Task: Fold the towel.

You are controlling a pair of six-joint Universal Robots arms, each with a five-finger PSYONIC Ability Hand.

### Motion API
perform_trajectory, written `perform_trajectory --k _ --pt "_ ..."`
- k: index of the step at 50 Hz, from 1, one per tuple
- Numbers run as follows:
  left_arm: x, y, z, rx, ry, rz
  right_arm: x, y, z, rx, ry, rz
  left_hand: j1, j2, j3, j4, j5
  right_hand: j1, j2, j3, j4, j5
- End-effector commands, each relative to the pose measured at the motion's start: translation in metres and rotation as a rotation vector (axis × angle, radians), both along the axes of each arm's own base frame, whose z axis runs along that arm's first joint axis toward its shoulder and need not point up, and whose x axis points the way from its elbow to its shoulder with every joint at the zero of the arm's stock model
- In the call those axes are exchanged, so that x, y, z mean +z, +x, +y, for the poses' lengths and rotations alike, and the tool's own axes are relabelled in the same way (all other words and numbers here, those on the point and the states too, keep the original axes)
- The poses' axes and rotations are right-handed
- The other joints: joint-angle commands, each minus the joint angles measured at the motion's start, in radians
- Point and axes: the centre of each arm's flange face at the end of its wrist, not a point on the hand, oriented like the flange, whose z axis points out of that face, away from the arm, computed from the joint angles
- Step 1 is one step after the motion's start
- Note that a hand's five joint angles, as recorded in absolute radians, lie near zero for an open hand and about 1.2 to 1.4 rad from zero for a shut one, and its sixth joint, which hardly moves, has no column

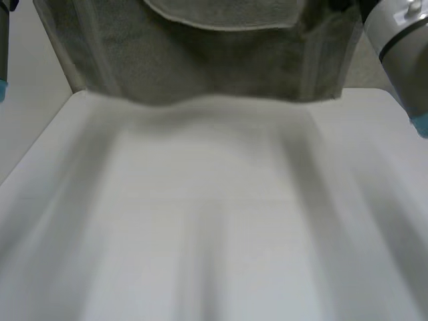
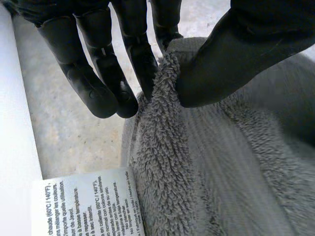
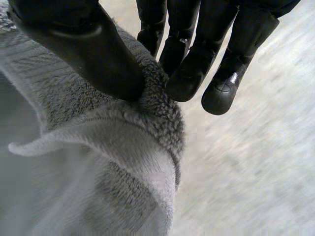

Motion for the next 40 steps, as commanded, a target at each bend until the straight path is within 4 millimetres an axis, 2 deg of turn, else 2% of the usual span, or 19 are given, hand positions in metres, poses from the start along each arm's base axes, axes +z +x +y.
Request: perform_trajectory --k 1,2,3,4,5,7,8,10,11,13,17,18,19,21,22,26,32,34,40 --pt "-0.091 0.010 -0.009 0.025 0.272 -0.058 -0.084 -0.003 0.011 0.050 0.423 0.177 -0.034 -0.109 -0.158 -0.131 -0.269 0.073 0.089 0.043 0.053 0.058" --pt "-0.114 0.010 -0.006 0.024 0.340 -0.076 -0.099 -0.004 0.016 0.067 0.492 0.209 -0.034 -0.109 -0.158 -0.131 -0.269 0.073 0.089 0.043 0.053 0.058" --pt "-0.114 0.010 -0.006 0.024 0.341 -0.076 -0.099 -0.004 0.016 0.068 0.492 0.209 -0.034 -0.109 -0.158 -0.131 -0.269 0.073 0.089 0.043 0.053 0.058" --pt "-0.138 0.011 -0.002 0.025 0.410 -0.093 -0.114 -0.003 0.021 0.091 0.554 0.241 -0.034 -0.109 -0.158 -0.131 -0.269 0.073 0.089 0.043 0.053 0.058" --pt "-0.138 0.011 -0.002 0.025 0.411 -0.094 -0.114 -0.003 0.021 0.091 0.554 0.242 -0.034 -0.109 -0.158 -0.131 -0.269 0.073 0.089 0.043 0.053 0.058" --pt "-0.180 0.014 0.009 0.023 0.534 -0.130 -0.142 -0.004 0.032 0.144 0.676 0.306 -0.034 -0.109 -0.158 -0.131 -0.269 0.073 0.089 0.043 0.053 0.058" --pt "-0.180 0.014 0.009 0.023 0.534 -0.130 -0.142 -0.004 0.032 0.144 0.677 0.306 -0.034 -0.109 -0.158 -0.131 -0.269 0.073 0.089 0.043 0.053 0.058" --pt "-0.210 0.017 0.021 0.019 0.624 -0.178 -0.168 -0.015 0.034 0.169 0.823 0.372 -0.034 -0.109 -0.158 -0.131 -0.269 0.073 0.089 0.043 0.053 0.058" --pt "-0.211 0.017 0.022 0.019 0.624 -0.178 -0.168 -0.015 0.034 0.169 0.824 0.373 -0.034 -0.109 -0.158 -0.131 -0.269 0.073 0.089 0.043 0.053 0.058" --pt "-0.232 0.021 0.031 0.019 0.672 -0.228 -0.193 -0.034 0.033 0.178 0.991 0.468 -0.034 -0.109 -0.158 -0.131 -0.269 0.073 0.089 0.043 0.053 0.058" --pt "-0.247 0.021 0.042 0.008 0.701 -0.283 -0.208 -0.046 0.033 0.192 1.077 0.565 -0.034 -0.109 -0.158 -0.131 -0.269 0.073 0.089 0.043 0.053 0.058" --pt "-0.253 0.018 0.049 -0.006 0.714 -0.309 -0.213 -0.046 0.031 0.194 1.075 0.585 -0.034 -0.109 -0.158 -0.131 -0.269 -0.103 -0.088 -0.134 -0.123 -0.118" --pt "-0.253 0.018 0.049 -0.007 0.714 -0.310 -0.213 -0.046 0.031 0.194 1.075 0.585 -0.034 -0.109 -0.158 -0.131 -0.269 -0.105 -0.090 -0.135 -0.125 -0.120" --pt "-0.261 0.015 0.059 -0.024 0.732 -0.346 -0.222 -0.048 0.025 0.181 1.069 0.575 -0.034 -0.109 -0.158 -0.131 -0.269 -0.649 -0.633 -0.679 -0.669 -0.664" --pt "-0.261 0.015 0.059 -0.024 0.732 -0.346 -0.222 -0.048 0.025 0.181 1.069 0.575 -0.034 -0.109 -0.158 -0.131 -0.269 -0.651 -0.636 -0.682 -0.671 -0.666" --pt "-0.261 0.005 0.069 -0.057 0.720 -0.375 -0.232 -0.049 0.022 0.167 1.017 0.564 -0.034 -0.109 -0.158 -0.131 -0.269 -1.035 -1.020 -1.065 -1.055 -1.050" --pt "-0.256 0.001 0.069 -0.065 0.702 -0.374 -0.213 -0.050 0.021 0.120 0.859 0.483 -0.034 -0.109 -0.158 -0.131 -0.269 -1.149 -1.133 -1.179 -1.169 -1.164" --pt "-0.248 0.003 0.069 -0.058 0.679 -0.366 -0.197 -0.050 0.028 0.098 0.745 0.403 -0.034 -0.109 -0.158 -0.131 -0.269 -1.149 -1.133 -1.179 -1.169 -1.164" --pt "-0.231 0.004 0.070 -0.049 0.627 -0.350 -0.181 -0.053 0.050 0.088 0.585 0.323 -0.034 -0.109 -0.158 -0.131 -0.269 -1.149 -1.133 -1.179 -1.169 -1.164"
